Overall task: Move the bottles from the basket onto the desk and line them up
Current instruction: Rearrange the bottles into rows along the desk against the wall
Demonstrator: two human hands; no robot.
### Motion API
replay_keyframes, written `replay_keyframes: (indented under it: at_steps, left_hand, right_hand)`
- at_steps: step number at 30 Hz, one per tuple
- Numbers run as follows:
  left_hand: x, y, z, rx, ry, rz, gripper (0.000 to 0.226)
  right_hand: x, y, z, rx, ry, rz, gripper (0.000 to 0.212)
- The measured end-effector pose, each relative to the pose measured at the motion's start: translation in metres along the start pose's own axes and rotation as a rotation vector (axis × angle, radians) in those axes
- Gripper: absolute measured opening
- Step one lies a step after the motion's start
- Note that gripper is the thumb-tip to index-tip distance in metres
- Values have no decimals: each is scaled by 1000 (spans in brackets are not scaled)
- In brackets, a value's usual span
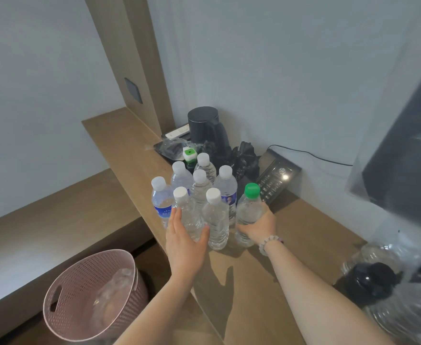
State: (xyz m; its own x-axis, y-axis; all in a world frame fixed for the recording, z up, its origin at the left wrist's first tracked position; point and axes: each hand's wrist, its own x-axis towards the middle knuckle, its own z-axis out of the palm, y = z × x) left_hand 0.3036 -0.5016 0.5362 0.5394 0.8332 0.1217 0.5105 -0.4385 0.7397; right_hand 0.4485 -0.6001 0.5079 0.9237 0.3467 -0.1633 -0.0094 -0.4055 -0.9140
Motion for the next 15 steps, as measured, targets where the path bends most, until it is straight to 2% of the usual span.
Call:
replay_keyframes:
  at_steps: [4, 9, 15]
  left_hand:
    - [-13, 12, 21, -32, -61, 24, 85]
    - [-7, 27, 42, -186, -49, -82, 94]
    - [1, 29, 56, -224, -28, -158, 103]
  right_hand:
    - [-16, 6, -14, -43, 34, 19, 59]
    - [-34, 20, -30, -131, 109, 79, 25]
    - [-46, 29, -54, -185, 97, 135, 30]
